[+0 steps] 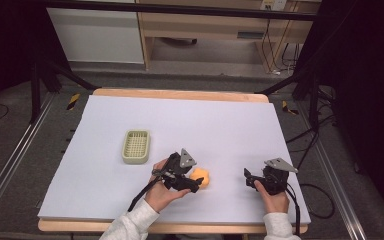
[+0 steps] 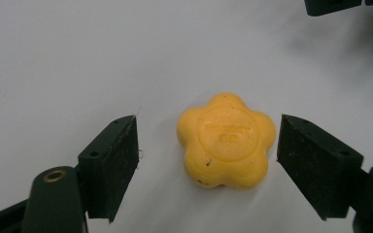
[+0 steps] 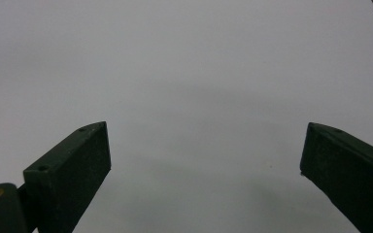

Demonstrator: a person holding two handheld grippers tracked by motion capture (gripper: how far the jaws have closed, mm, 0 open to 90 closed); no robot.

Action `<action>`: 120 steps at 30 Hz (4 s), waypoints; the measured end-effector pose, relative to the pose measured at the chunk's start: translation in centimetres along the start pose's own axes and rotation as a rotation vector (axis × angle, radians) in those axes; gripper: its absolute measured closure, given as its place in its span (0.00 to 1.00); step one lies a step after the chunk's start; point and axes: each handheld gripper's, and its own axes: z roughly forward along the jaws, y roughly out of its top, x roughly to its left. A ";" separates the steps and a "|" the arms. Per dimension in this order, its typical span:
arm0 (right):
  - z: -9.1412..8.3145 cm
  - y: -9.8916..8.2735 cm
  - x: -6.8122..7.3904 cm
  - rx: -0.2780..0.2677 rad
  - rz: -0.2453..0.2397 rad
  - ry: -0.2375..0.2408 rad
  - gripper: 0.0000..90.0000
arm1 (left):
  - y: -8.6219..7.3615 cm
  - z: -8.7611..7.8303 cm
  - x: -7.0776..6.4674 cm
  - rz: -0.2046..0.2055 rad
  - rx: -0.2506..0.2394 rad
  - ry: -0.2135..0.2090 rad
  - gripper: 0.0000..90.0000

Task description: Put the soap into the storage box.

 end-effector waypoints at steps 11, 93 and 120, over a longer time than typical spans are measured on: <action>0.0 0.0 0.0 -0.001 0.003 0.004 0.05 | 0.2 1.2 -0.6 0.031 0.048 -0.012 0.22; 0.1 0.0 0.1 0.007 0.009 0.013 0.05 | 0.1 4.8 -1.1 0.052 0.208 -0.018 0.28; 0.0 0.0 0.0 0.006 0.009 0.010 0.05 | 0.2 1.9 0.0 0.053 0.177 0.004 0.28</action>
